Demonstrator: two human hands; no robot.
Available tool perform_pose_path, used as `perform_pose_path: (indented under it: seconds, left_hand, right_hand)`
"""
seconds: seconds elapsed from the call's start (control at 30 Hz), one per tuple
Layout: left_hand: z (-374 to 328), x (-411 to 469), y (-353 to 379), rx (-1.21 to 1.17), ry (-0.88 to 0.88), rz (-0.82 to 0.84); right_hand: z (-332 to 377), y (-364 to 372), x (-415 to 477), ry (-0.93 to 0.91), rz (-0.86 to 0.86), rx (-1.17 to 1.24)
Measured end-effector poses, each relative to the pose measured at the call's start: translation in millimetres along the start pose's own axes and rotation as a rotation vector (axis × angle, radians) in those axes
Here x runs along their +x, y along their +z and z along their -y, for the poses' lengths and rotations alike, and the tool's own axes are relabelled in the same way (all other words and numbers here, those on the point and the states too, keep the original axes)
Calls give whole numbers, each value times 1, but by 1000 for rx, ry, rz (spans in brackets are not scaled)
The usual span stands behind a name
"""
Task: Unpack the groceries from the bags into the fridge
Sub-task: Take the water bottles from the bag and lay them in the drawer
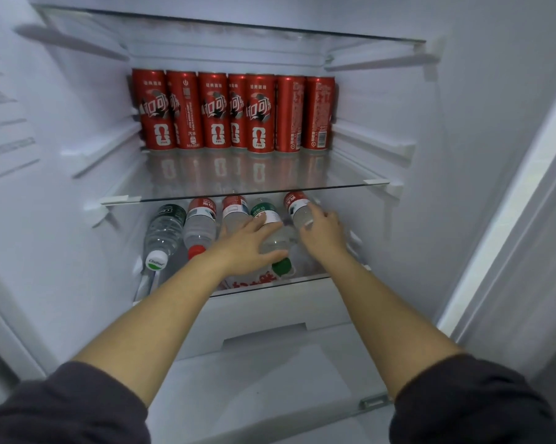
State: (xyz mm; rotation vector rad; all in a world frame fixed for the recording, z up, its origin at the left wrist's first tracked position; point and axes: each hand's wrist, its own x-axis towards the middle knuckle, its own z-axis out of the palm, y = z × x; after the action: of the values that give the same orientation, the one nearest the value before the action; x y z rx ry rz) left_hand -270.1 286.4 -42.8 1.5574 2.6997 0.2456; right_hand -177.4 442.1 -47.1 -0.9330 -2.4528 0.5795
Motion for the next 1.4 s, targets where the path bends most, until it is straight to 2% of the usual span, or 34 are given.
perform_pose_path:
  seconds: [0.23, 0.43, 0.77, 0.93, 1.13, 1.23, 1.4]
  left_hand:
    - [2, 15, 2, -9, -96, -21]
    - [-3, 32, 5, 8, -167, -73]
    - [20, 30, 16, 85, -162, -236]
    - [18, 29, 16, 79, -173, -218]
    - [15, 28, 9, 99, -195, -123]
    - [13, 28, 10, 62, -253, -150]
    - [-8, 5, 23, -70, -324, -334]
  right_hand:
    - [-8, 13, 34, -12, 86, 54]
    - [-7, 26, 35, -94, 175, 104]
    - [1, 33, 34, -132, 204, 153]
    - [-1, 35, 30, -154, 188, 109]
    - [-3, 29, 26, -93, 307, 178]
    - [-7, 24, 5, -116, 241, 166]
    - [-20, 11, -61, -178, 72, 4]
